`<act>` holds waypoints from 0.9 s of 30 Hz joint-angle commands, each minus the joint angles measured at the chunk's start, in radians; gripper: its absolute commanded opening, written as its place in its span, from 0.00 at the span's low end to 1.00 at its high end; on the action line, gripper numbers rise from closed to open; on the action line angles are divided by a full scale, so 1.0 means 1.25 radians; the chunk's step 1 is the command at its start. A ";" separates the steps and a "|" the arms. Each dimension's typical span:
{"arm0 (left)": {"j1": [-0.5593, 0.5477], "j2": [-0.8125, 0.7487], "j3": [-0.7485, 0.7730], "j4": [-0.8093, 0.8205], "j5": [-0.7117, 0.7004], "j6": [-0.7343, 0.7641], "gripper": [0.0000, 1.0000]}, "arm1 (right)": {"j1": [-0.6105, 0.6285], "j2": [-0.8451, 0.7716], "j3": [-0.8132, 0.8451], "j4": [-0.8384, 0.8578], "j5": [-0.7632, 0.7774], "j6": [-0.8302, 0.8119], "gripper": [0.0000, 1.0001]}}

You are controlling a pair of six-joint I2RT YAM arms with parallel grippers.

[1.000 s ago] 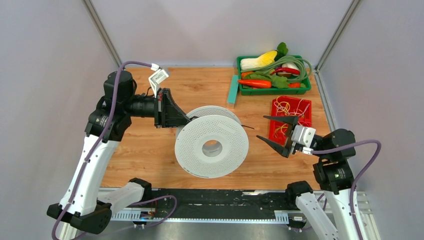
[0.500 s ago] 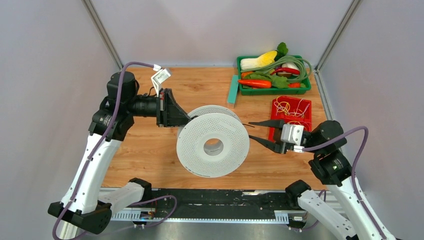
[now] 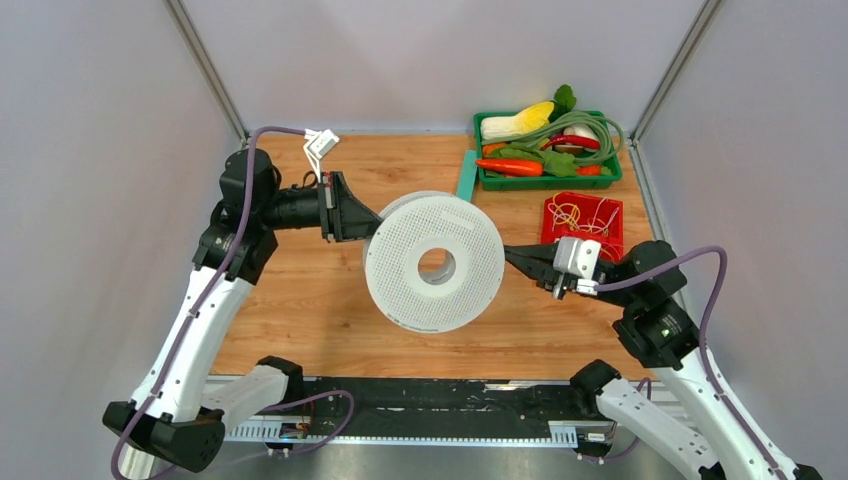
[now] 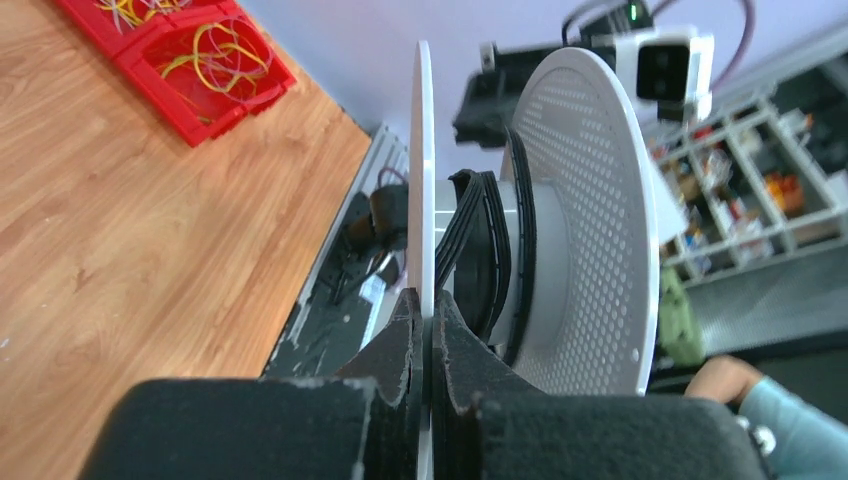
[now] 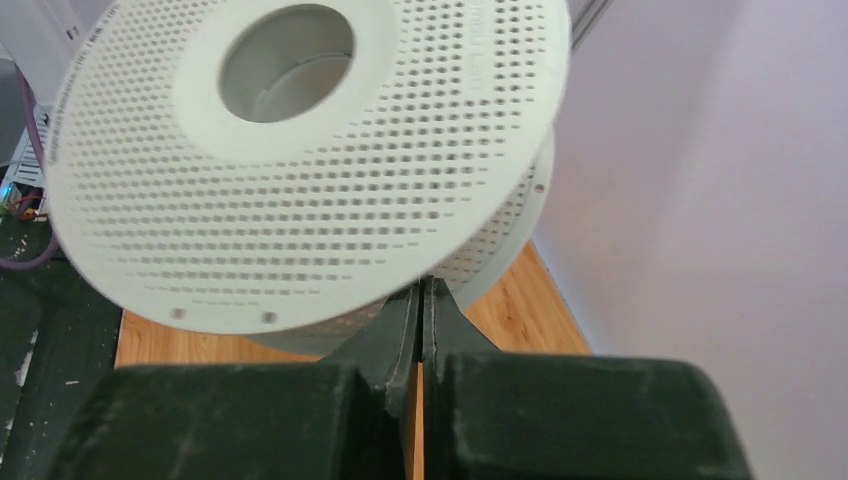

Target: Wrap the cables

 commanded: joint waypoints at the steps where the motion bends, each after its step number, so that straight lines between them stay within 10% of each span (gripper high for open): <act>1: 0.046 -0.005 -0.045 0.324 -0.063 -0.285 0.00 | 0.008 -0.001 -0.018 0.064 0.042 0.099 0.00; 17: 0.177 0.104 -0.147 0.473 -0.321 -0.502 0.00 | 0.021 0.393 0.161 0.313 0.256 0.586 0.00; 27: 0.234 0.347 -0.136 0.583 -0.376 -0.486 0.00 | 0.043 0.742 0.326 0.390 0.446 0.576 0.00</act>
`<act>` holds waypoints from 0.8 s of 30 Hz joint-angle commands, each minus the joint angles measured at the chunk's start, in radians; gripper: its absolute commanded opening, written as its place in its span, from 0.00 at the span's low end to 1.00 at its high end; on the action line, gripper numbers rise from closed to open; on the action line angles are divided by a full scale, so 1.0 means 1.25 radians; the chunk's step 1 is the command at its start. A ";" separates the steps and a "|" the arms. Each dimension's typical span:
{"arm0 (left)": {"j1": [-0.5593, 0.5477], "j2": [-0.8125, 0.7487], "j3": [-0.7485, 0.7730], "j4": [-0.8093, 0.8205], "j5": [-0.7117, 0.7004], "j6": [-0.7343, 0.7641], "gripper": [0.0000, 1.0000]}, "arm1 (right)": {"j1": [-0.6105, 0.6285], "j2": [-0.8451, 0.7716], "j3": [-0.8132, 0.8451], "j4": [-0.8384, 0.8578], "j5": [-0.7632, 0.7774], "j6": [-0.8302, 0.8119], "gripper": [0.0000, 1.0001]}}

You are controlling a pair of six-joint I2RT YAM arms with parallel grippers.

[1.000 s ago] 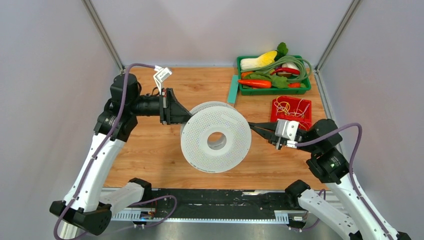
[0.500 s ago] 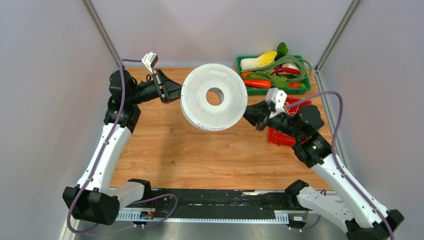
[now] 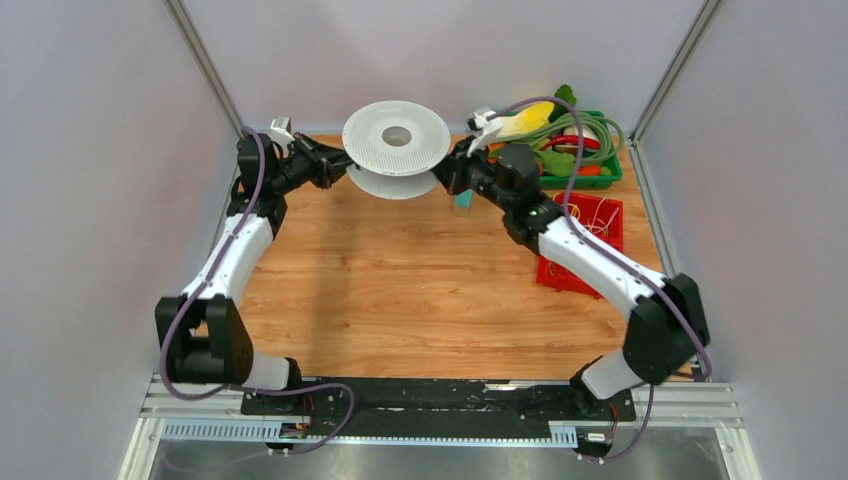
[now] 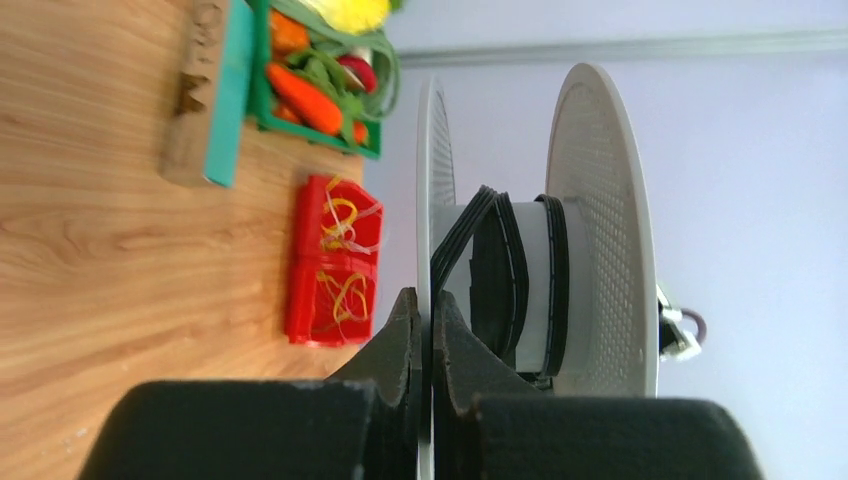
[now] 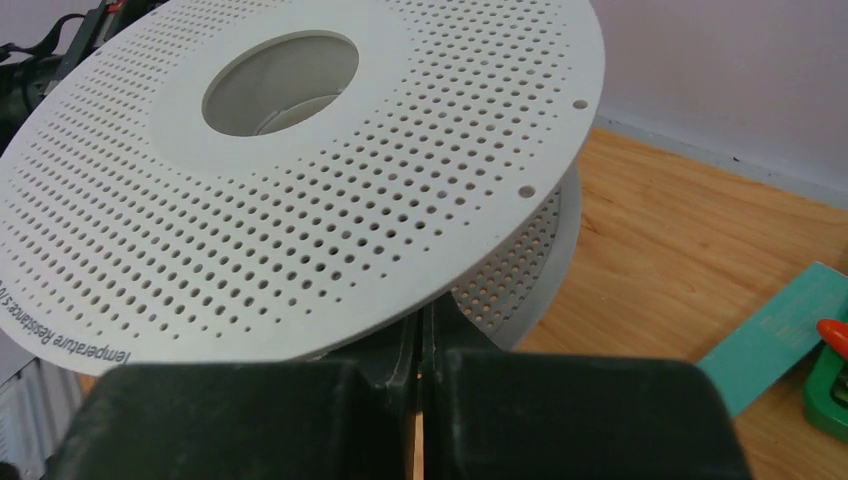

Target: Wrap the cables

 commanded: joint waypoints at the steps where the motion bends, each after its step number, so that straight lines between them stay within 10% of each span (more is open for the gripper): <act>1: 0.004 0.132 0.039 0.161 -0.053 0.019 0.00 | 0.024 0.147 0.145 0.079 0.070 0.012 0.00; 11: 0.019 0.475 0.227 0.244 -0.030 0.069 0.00 | -0.014 0.593 0.490 0.140 0.022 0.081 0.00; 24: 0.019 0.786 0.427 0.245 -0.055 0.121 0.00 | -0.043 0.866 0.688 0.189 0.090 0.121 0.00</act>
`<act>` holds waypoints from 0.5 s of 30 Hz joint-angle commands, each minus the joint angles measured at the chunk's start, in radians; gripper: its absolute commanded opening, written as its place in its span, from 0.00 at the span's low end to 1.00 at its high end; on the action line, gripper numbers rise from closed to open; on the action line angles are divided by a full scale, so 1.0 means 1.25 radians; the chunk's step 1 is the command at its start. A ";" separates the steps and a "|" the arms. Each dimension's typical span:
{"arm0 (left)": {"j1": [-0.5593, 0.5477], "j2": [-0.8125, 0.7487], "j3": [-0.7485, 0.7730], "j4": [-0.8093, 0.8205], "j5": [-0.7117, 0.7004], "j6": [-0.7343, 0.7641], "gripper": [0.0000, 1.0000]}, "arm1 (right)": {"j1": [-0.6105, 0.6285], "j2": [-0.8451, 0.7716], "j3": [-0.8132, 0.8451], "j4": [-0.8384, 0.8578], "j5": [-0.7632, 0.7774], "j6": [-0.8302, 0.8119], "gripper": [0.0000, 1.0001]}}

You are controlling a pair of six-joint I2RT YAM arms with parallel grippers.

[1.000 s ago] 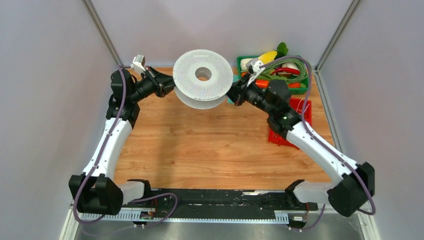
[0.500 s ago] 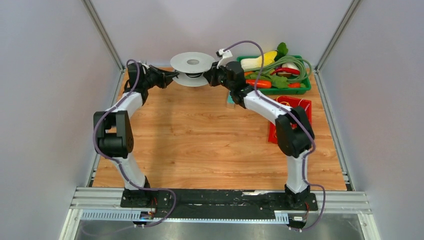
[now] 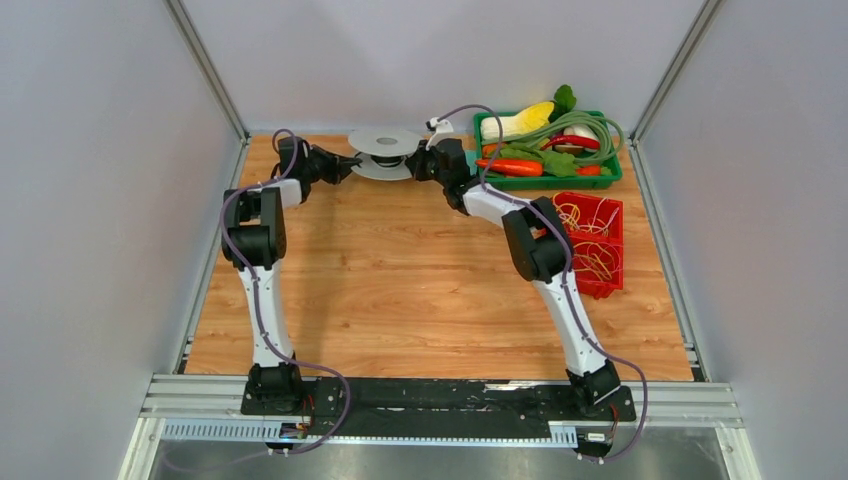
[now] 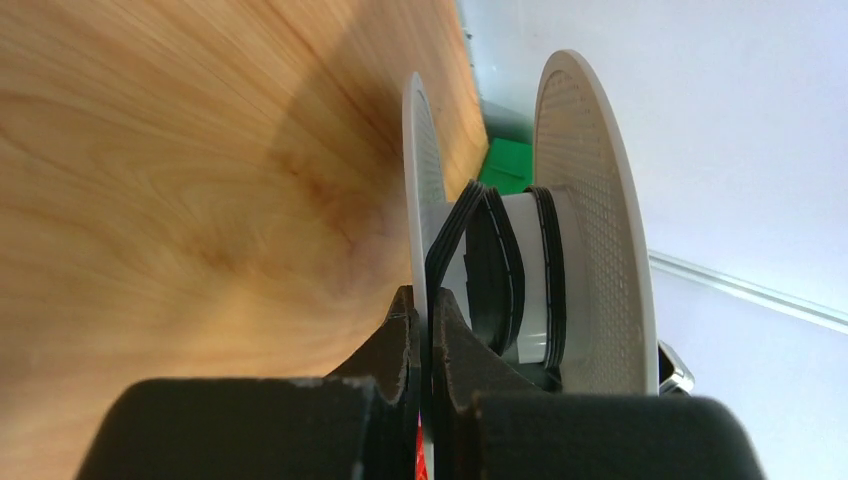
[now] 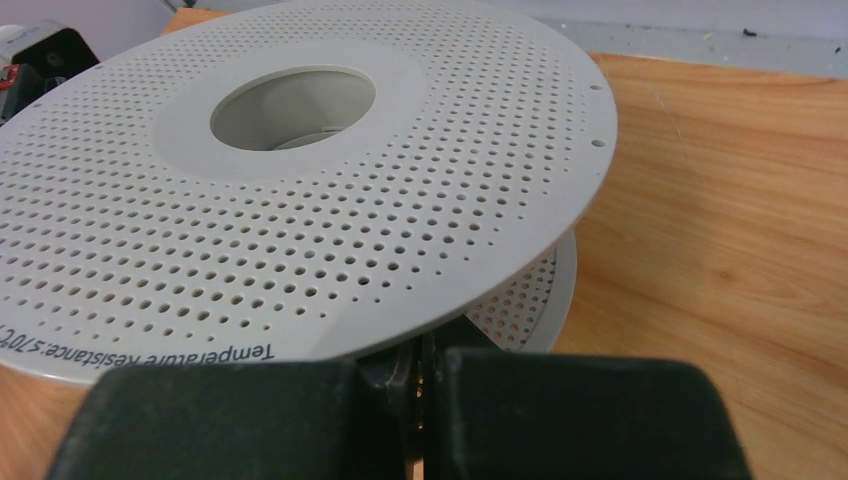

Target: Wrap the cables

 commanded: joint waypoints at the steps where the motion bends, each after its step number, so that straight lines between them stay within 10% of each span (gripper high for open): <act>1: -0.039 0.049 0.087 0.085 0.030 0.136 0.00 | 0.020 0.034 0.103 0.089 0.010 0.054 0.00; 6: -0.039 0.124 0.183 0.012 0.008 0.137 0.06 | 0.017 0.108 0.181 0.074 0.038 0.069 0.00; 15: -0.010 0.160 0.217 -0.083 -0.022 0.077 0.58 | 0.016 0.173 0.269 0.056 0.149 0.124 0.00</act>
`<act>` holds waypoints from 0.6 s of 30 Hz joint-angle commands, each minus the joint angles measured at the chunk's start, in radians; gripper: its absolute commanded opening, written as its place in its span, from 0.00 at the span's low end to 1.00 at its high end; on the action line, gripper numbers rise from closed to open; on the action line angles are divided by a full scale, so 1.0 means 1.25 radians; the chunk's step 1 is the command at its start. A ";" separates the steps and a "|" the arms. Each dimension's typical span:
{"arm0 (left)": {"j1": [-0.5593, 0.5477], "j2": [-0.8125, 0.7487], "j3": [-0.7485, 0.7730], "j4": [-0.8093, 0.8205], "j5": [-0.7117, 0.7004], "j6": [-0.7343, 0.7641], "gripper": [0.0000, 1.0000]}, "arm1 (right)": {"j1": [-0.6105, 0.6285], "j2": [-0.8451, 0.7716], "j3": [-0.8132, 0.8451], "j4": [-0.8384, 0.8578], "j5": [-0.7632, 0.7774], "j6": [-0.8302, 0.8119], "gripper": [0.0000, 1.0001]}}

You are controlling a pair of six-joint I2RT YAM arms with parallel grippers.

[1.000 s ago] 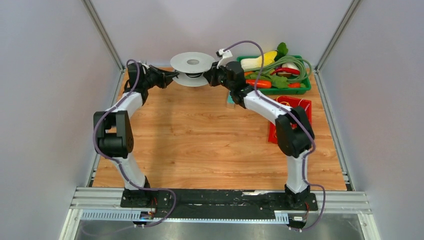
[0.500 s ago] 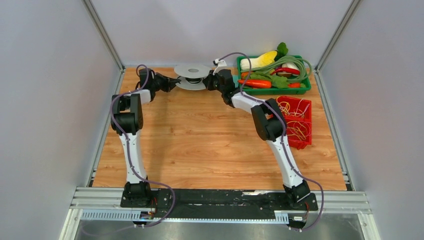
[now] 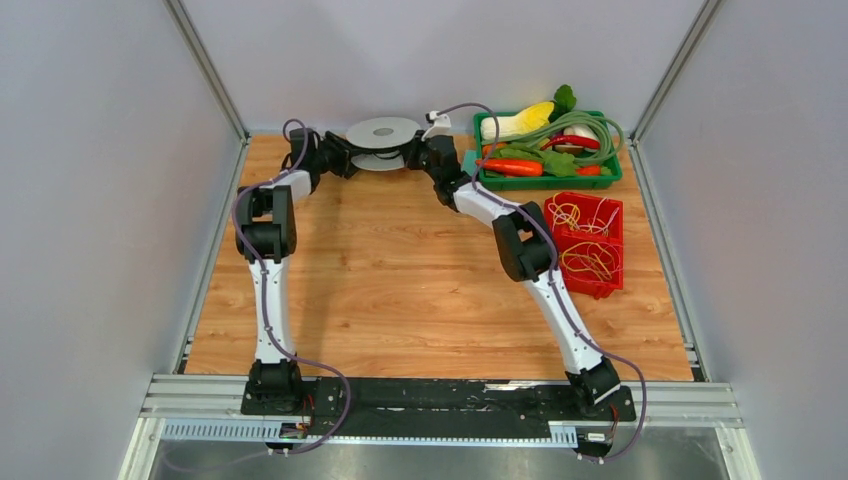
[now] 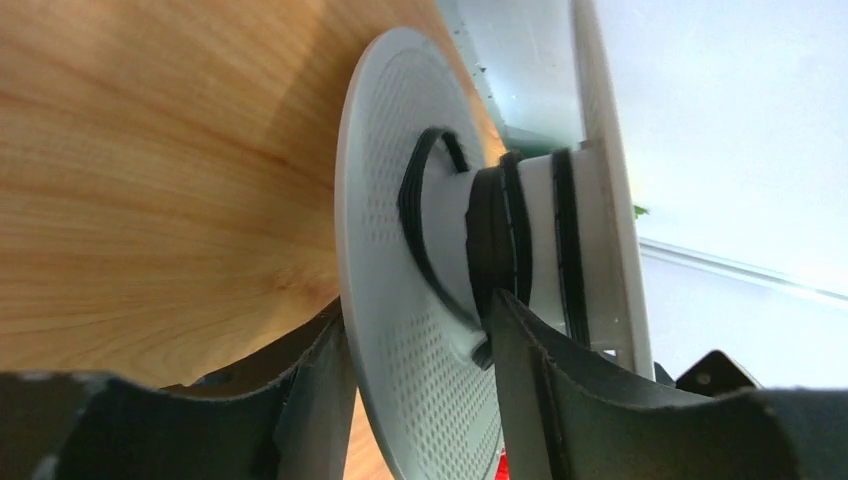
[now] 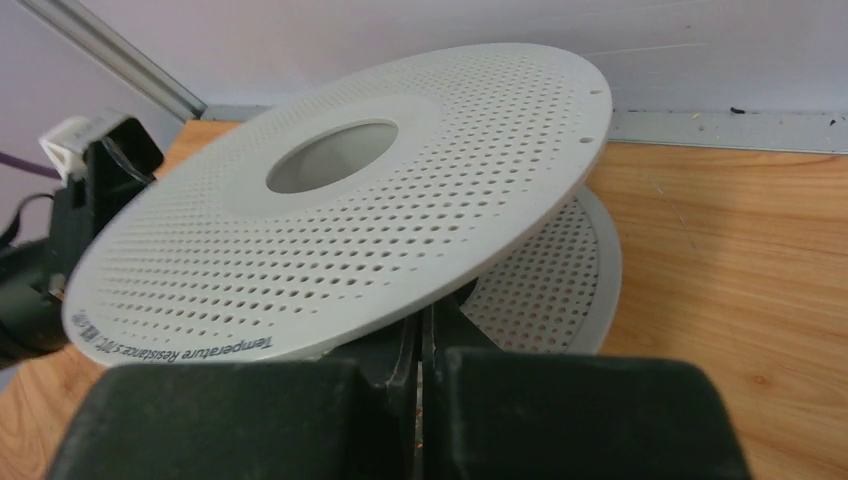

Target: Wrap the cables

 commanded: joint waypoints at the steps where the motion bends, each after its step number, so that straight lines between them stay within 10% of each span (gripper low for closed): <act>1: 0.012 0.010 -0.004 -0.019 0.011 -0.025 0.59 | 0.012 0.012 0.046 0.039 0.060 0.060 0.00; 18: 0.034 -0.140 -0.234 -0.028 0.094 -0.074 0.69 | -0.004 -0.011 0.010 -0.101 0.070 0.212 0.00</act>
